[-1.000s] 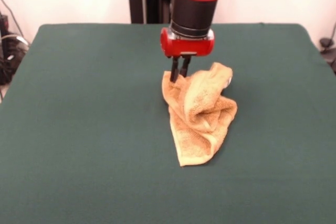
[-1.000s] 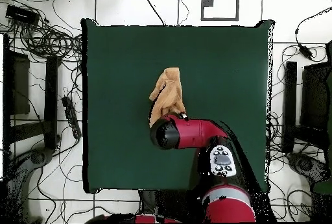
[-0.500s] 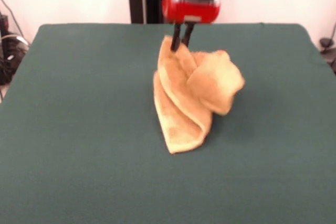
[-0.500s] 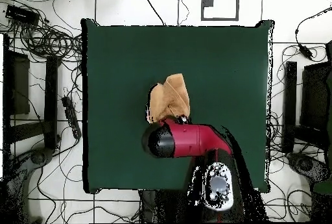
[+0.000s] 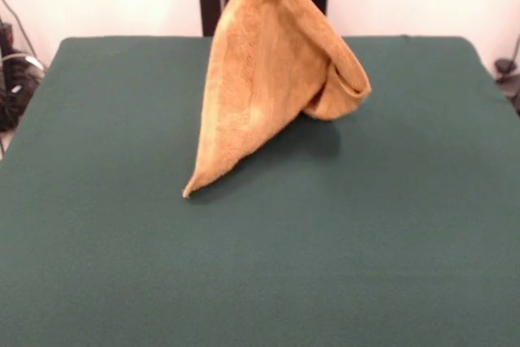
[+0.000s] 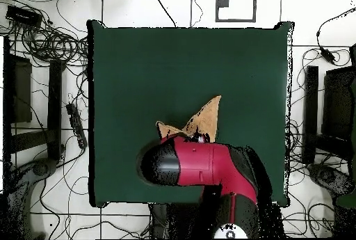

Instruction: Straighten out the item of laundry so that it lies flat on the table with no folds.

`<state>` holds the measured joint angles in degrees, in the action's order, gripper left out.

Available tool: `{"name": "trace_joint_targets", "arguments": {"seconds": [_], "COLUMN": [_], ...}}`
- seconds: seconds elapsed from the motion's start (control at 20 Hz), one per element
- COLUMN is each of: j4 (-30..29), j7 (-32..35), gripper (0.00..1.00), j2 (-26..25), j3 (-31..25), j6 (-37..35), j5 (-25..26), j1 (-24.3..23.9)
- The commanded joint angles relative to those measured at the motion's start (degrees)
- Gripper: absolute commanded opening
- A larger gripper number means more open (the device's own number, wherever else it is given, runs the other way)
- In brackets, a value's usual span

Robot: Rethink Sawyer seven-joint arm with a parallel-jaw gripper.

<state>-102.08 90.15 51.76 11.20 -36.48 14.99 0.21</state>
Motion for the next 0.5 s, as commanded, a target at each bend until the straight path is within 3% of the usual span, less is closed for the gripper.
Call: {"name": "trace_joint_targets", "arguments": {"seconds": [0.05,0.5], "j4": [-8.81,-19.25], "j7": [1.7,-4.42], "gripper": [0.0,0.0], "j2": [3.86,16.59], "j3": [-0.84,2.74], "j6": [-2.11,-3.47], "j5": [1.28,3.83], "j1": [-3.07,-6.23]}}
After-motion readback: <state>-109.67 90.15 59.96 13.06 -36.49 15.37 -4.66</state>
